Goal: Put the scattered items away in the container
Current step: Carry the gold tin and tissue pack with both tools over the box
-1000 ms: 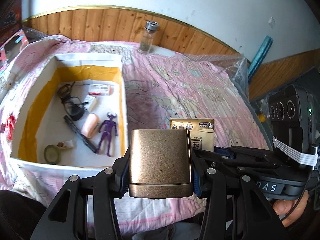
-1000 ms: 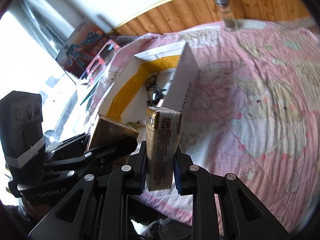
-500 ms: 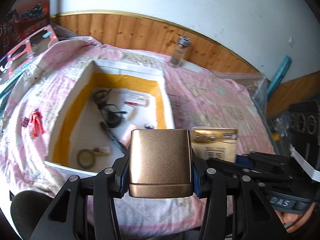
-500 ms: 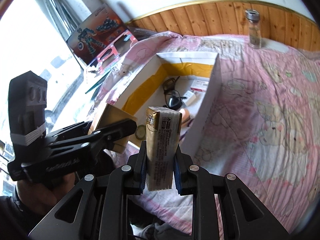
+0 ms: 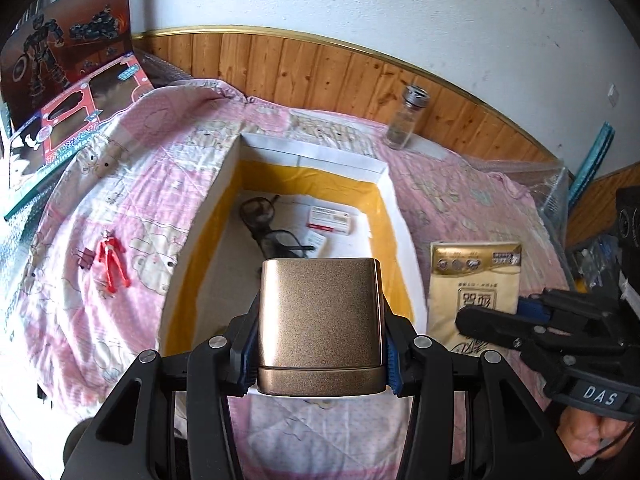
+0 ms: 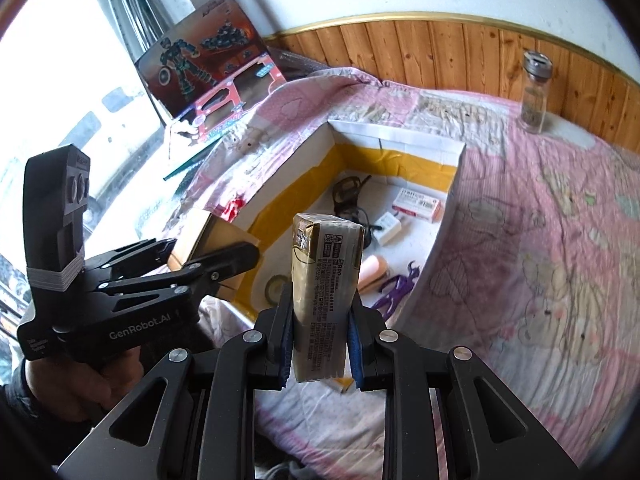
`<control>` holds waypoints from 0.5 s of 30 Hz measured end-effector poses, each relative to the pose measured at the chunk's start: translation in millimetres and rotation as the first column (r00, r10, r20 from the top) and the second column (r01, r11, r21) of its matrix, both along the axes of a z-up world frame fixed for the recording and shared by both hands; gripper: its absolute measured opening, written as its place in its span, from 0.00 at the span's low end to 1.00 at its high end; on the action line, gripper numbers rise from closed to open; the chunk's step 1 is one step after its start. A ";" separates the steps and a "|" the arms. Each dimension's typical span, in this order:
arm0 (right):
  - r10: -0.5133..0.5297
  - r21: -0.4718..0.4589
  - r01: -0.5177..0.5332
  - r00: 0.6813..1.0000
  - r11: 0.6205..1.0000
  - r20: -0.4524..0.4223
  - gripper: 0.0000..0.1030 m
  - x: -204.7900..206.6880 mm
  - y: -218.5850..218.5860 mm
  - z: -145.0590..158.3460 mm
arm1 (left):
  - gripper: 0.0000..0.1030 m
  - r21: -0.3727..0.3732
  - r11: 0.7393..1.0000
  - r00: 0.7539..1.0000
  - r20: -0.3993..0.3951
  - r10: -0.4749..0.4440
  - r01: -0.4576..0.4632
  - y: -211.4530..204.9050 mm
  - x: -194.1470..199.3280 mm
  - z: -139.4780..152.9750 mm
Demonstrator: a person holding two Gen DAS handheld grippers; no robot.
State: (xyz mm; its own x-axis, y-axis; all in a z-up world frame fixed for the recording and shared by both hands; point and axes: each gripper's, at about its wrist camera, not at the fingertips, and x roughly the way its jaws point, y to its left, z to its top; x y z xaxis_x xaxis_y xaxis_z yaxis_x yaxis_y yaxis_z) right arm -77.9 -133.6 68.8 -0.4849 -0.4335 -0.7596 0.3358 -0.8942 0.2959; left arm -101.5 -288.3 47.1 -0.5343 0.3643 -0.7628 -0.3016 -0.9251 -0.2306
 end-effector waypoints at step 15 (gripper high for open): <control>0.032 0.144 -0.032 0.999 0.989 0.004 0.23 -79.1 -25.8 -10.2 | 0.48 -0.008 0.997 0.997 -0.002 0.077 -0.077 -26.4 -46.0 -8.5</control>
State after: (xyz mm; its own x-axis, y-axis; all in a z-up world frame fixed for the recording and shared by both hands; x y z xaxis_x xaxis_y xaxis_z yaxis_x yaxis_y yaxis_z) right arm -156.9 -159.4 58.7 -0.4713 -0.3345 -0.8161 0.3646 -0.9164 0.1650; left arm -147.5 -314.7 38.6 -0.5620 0.3159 -0.7645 -0.2294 -0.9475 -0.2229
